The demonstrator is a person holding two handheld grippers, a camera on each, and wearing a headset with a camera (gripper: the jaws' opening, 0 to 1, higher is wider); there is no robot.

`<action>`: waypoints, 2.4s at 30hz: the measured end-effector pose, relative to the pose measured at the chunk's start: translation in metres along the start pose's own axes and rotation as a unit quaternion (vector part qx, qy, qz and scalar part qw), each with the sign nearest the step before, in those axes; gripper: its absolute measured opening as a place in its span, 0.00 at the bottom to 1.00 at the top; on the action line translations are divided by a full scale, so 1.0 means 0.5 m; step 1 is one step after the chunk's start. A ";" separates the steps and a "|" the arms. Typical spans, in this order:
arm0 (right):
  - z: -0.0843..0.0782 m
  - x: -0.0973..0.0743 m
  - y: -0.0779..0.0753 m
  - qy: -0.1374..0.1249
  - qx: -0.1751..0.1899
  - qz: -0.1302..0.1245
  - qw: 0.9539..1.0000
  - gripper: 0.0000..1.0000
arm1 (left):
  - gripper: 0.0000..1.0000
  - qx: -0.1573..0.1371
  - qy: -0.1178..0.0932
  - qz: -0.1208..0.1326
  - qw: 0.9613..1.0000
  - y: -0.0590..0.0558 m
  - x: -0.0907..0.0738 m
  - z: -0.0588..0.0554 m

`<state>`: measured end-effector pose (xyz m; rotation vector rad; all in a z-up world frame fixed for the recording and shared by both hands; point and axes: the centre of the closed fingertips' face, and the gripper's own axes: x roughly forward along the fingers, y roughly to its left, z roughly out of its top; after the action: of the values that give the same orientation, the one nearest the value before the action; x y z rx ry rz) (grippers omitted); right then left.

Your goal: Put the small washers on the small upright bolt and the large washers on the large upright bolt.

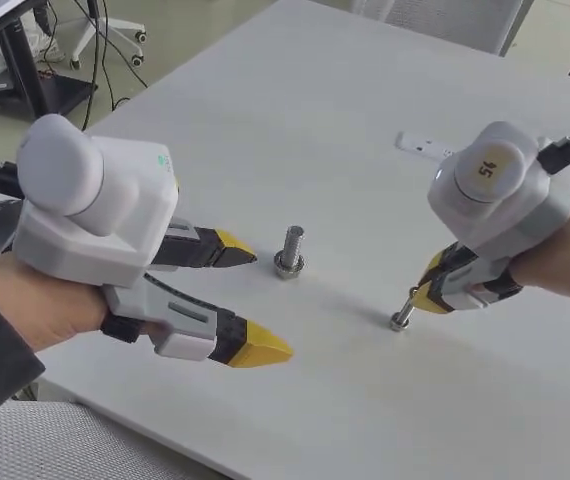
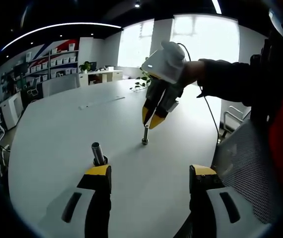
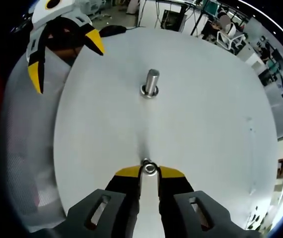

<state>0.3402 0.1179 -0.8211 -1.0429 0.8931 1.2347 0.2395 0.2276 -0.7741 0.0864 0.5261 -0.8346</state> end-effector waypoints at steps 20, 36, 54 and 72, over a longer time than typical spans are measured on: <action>-0.014 0.050 0.010 0.024 0.005 0.028 0.999 0.13 | 0.63 -0.001 0.000 -0.001 1.000 -0.001 -0.002 0.000; -0.022 0.079 0.018 0.038 0.003 0.037 0.999 0.14 | 0.63 -0.002 0.003 -0.003 1.000 -0.001 0.000 -0.002; -0.025 0.091 0.017 0.037 0.007 0.042 0.998 0.16 | 0.63 -0.004 0.003 -0.003 1.000 0.001 0.002 -0.001; -0.018 0.078 0.020 0.015 0.016 0.029 0.999 0.24 | 0.63 -0.003 0.004 -0.005 1.000 -0.001 0.005 -0.002</action>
<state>0.3359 0.1212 -0.8619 -1.0197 0.9694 1.2512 0.2400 0.2259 -0.7761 0.0816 0.5369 -0.8419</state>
